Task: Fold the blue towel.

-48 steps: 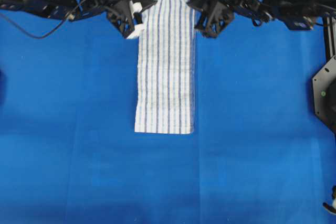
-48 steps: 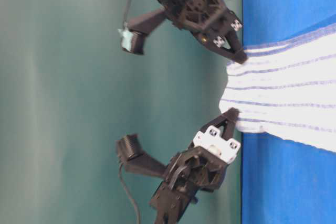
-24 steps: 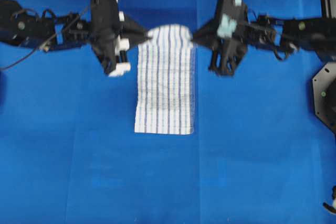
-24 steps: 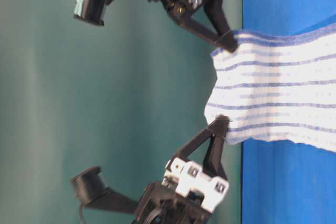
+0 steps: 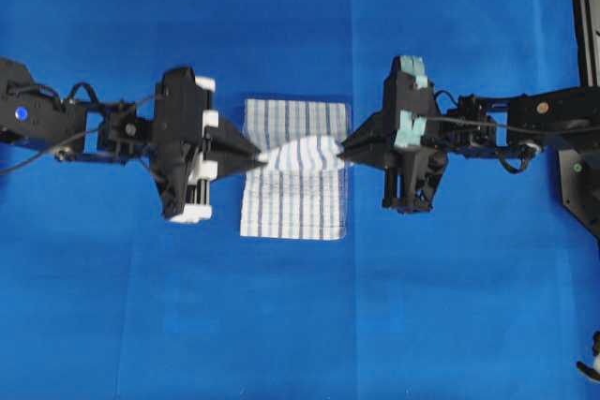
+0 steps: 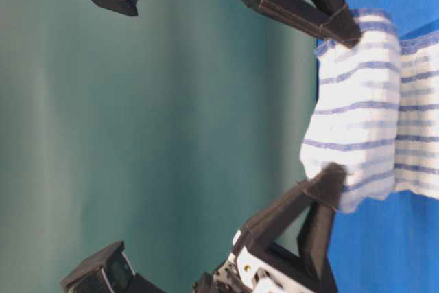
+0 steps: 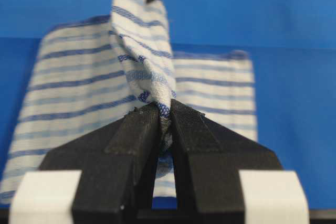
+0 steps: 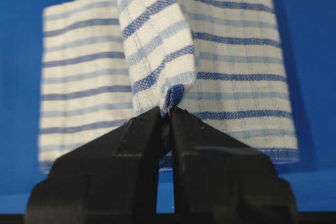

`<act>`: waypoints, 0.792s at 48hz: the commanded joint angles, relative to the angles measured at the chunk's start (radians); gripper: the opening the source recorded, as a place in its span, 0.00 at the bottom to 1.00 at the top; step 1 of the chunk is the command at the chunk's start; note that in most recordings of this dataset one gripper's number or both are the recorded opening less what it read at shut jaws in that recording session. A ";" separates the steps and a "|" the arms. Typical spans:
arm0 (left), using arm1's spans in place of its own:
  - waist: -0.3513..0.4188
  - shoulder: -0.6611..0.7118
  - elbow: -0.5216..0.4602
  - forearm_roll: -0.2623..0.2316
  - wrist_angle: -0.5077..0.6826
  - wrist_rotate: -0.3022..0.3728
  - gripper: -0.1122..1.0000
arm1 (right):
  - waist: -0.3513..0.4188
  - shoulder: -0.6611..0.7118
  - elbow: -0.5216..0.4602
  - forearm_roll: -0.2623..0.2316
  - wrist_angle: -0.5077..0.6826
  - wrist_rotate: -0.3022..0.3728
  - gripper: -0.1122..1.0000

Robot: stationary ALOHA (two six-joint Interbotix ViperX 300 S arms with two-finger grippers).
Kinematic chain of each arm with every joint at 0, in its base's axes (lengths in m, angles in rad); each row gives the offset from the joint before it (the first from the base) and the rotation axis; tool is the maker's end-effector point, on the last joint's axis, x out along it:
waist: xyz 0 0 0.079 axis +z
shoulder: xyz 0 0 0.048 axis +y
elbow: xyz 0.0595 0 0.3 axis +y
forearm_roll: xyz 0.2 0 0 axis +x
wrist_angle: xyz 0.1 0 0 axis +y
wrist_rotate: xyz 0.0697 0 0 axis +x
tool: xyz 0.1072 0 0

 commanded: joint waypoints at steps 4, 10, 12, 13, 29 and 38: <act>-0.043 -0.006 -0.015 -0.002 -0.011 -0.002 0.13 | 0.021 0.006 -0.017 0.017 -0.008 -0.002 0.19; -0.051 0.003 -0.014 -0.003 -0.011 -0.003 0.13 | 0.029 0.018 -0.018 0.018 -0.008 0.000 0.19; -0.051 0.009 -0.014 -0.003 -0.011 -0.003 0.13 | 0.028 0.021 -0.020 0.020 -0.009 0.000 0.19; -0.051 0.011 -0.015 -0.003 -0.011 -0.003 0.13 | 0.028 0.023 -0.020 0.020 -0.008 0.000 0.19; -0.063 0.055 -0.021 -0.003 -0.011 -0.003 0.13 | 0.055 0.061 -0.031 0.021 -0.009 0.000 0.19; -0.064 0.074 -0.026 -0.008 -0.011 -0.034 0.13 | 0.064 0.106 -0.046 0.038 -0.009 0.000 0.20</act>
